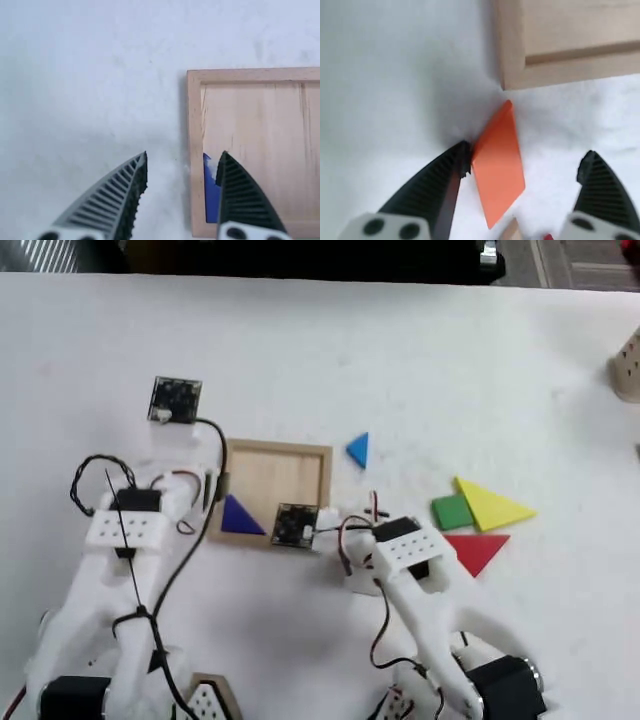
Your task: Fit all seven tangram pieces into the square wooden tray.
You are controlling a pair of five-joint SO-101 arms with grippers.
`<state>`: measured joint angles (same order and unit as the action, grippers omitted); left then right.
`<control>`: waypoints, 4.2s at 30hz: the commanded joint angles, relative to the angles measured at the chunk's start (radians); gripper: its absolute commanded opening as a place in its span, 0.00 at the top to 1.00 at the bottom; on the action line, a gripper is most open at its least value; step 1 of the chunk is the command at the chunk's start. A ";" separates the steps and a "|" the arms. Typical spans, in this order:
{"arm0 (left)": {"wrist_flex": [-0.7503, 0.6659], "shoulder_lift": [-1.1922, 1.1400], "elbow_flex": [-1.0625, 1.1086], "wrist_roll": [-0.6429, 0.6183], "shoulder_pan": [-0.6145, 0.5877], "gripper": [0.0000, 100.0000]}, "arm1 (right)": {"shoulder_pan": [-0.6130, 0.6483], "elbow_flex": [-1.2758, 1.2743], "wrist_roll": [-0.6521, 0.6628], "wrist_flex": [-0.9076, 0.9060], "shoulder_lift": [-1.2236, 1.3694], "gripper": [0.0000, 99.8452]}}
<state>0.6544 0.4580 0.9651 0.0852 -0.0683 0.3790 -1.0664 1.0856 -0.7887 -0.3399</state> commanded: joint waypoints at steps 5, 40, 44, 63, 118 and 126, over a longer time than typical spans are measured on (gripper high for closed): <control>-0.017 0.038 -0.003 0.009 -0.008 0.77 | -0.133 0.037 0.195 -0.019 0.008 0.70; -0.018 0.039 -0.020 -0.049 -0.045 0.77 | -0.067 0.367 -0.347 -0.248 -0.018 0.98; -0.023 0.039 -0.028 -0.101 -0.082 0.77 | 0.016 0.476 -0.473 -0.318 -0.030 0.98; -0.025 0.038 -0.043 -0.173 -0.116 0.77 | 0.320 0.603 -0.634 0.094 0.387 0.98; 0.046 -0.170 -0.187 -0.462 0.208 0.97 | -0.483 -0.086 -0.397 -0.105 -0.263 0.98; 0.278 -0.572 -0.554 -0.468 0.231 0.97 | -0.486 -0.087 -0.393 -0.105 -0.265 0.98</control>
<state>0.8293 0.0269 0.6153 -0.3721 0.1281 -0.0936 -1.1569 0.6774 -0.8961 -0.5777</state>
